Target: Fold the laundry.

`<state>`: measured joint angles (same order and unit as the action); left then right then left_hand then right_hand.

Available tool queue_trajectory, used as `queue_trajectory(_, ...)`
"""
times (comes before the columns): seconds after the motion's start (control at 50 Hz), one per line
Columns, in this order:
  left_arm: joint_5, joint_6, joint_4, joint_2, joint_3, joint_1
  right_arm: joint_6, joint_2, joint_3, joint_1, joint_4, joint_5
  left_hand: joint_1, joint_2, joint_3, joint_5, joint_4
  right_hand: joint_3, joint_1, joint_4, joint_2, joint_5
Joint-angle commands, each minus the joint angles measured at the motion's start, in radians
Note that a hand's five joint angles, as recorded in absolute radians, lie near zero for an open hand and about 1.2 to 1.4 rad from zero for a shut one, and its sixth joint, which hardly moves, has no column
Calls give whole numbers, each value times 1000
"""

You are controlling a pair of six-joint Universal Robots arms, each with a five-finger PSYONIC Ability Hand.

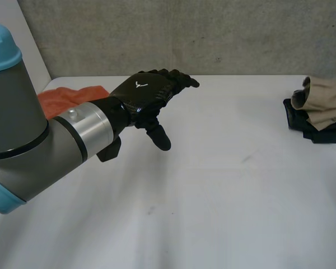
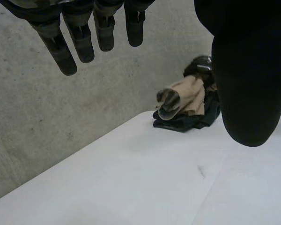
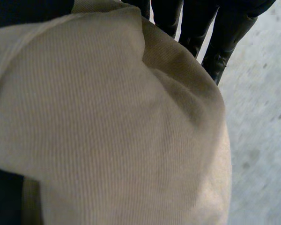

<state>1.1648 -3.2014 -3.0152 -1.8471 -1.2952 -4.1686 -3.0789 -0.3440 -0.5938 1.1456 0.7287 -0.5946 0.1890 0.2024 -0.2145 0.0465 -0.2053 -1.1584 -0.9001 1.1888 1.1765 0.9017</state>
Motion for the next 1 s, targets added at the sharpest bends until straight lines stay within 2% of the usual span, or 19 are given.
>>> queue_trajectory(0.02,0,5,-1,-1,2,-1,-1,-26,-119,-55,-9,78,1,-12,25,-31,15,166,-92,-197,-184,-84)
queue_trajectory(0.04,0,9,-1,0,2,-1,-1,-47,-135,-61,-12,79,1,-12,25,-31,15,521,263,-551,-539,-439)
queue_trajectory(0.06,0,18,-1,0,2,-1,-3,-93,-168,-76,-20,78,1,-12,25,-31,15,984,726,-1014,-1002,-902)
queue_trajectory(0.22,-4,61,-1,20,2,-1,-1,-311,-261,-167,-98,16,1,-12,25,-31,15,984,726,-1014,-1002,-902)
queue_trajectory(0.34,-8,61,1,29,1,7,19,-394,-233,-233,-178,-7,1,-12,25,-31,15,984,726,-1014,-1002,-902)
queue_trajectory(0.42,-10,61,1,40,-6,8,43,-469,-227,-244,-250,-103,-2,-15,27,-34,18,984,726,-1014,-1002,-902)
queue_trajectory(0.44,-10,61,1,40,-7,8,75,-502,-228,-244,-287,-163,-2,-15,27,-34,18,984,726,-1014,-1002,-902)
queue_trajectory(0.48,-10,61,1,42,-9,10,113,-535,-238,-239,-317,-220,-5,-18,30,-37,21,984,726,-1014,-1002,-902)
queue_trajectory(0.5,-10,61,1,45,-9,10,158,-567,-248,-230,-346,-282,-5,-18,30,-37,21,984,726,-1014,-1002,-902)
queue_trajectory(0.54,-10,61,1,46,-12,15,199,-598,-261,-219,-367,-353,-5,-18,30,-37,21,984,726,-1014,-1002,-902)
queue_trajectory(0.56,-10,61,1,46,-12,15,233,-636,-277,-202,-377,-435,-5,-18,30,-37,21,984,726,-1014,-1002,-902)
queue_trajectory(0.6,-10,61,1,48,-12,18,264,-681,-296,-182,-381,-506,-5,-18,30,-37,21,984,726,-1014,-1002,-902)
queue_trajectory(0.62,-10,61,1,48,-12,19,279,-728,-326,-153,-382,-587,-5,-18,30,-37,21,984,726,-1014,-1002,-902)
queue_trajectory(0.66,-10,61,1,49,-12,19,281,-771,-362,-112,-384,-638,-5,-18,30,-37,21,984,726,-1014,-1002,-902)
queue_trajectory(0.72,-10,61,1,52,-12,18,282,-839,-444,24,-382,-701,-5,-18,30,-37,21,984,726,-1014,-1002,-902)
queue_trajectory(0.88,-1,57,-8,63,-10,7,281,-997,-733,431,-382,-712,-8,-21,33,-40,24,984,726,-1014,-1002,-902)
queue_trajectory(0.94,1,49,-28,68,-10,-10,279,-1012,-841,573,-384,-720,-11,-24,36,-43,27,984,726,-1014,-1002,-902)
queue_trajectory(1.0,25,43,-69,71,-22,-53,281,-1012,-923,660,-384,-722,-11,-24,36,-43,27,984,726,-1014,-1002,-902)
